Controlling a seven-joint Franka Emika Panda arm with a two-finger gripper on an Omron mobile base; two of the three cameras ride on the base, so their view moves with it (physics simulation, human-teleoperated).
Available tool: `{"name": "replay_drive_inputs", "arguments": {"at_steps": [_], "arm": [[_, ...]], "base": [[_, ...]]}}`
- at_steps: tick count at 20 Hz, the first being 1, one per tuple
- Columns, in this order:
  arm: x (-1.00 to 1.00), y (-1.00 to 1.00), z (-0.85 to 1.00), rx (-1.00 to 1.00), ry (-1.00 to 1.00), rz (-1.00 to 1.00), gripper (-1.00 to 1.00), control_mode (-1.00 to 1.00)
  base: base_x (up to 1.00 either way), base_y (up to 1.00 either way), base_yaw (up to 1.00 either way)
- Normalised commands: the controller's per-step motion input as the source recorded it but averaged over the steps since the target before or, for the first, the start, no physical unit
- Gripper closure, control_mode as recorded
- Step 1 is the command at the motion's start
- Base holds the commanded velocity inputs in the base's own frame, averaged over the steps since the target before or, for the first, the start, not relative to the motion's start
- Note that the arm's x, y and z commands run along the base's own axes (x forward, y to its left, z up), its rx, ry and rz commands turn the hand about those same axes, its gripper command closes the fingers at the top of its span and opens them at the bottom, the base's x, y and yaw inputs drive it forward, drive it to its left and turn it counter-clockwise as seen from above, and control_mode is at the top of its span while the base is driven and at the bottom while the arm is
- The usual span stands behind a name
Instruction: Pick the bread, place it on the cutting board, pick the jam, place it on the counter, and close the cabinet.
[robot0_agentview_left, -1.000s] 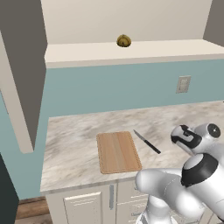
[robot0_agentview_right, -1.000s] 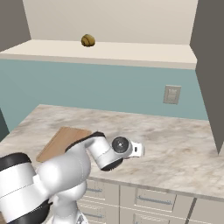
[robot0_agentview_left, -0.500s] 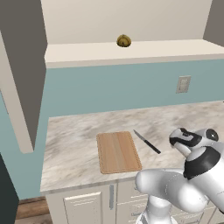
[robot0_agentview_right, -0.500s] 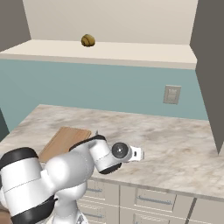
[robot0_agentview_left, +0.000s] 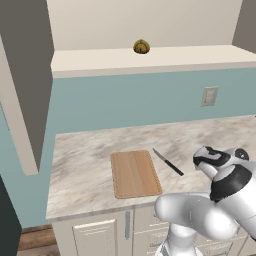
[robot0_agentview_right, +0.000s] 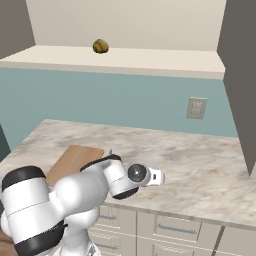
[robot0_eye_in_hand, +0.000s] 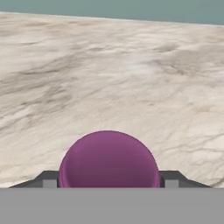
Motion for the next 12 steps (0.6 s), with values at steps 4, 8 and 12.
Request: {"name": "replay_drive_inputs", "arguments": {"at_steps": [4,8,12], "arm": [[0.0,0.0,-0.21,0.0,0.0,0.0,1.0,-1.0],[0.0,0.0,-0.24,0.0,0.0,0.0,1.0,-1.0],[0.0,0.0,-0.21,0.0,0.0,0.0,1.0,-1.0]], "base": [[0.0,0.0,0.0],[0.0,0.0,0.0],[0.0,0.0,0.0]]}}
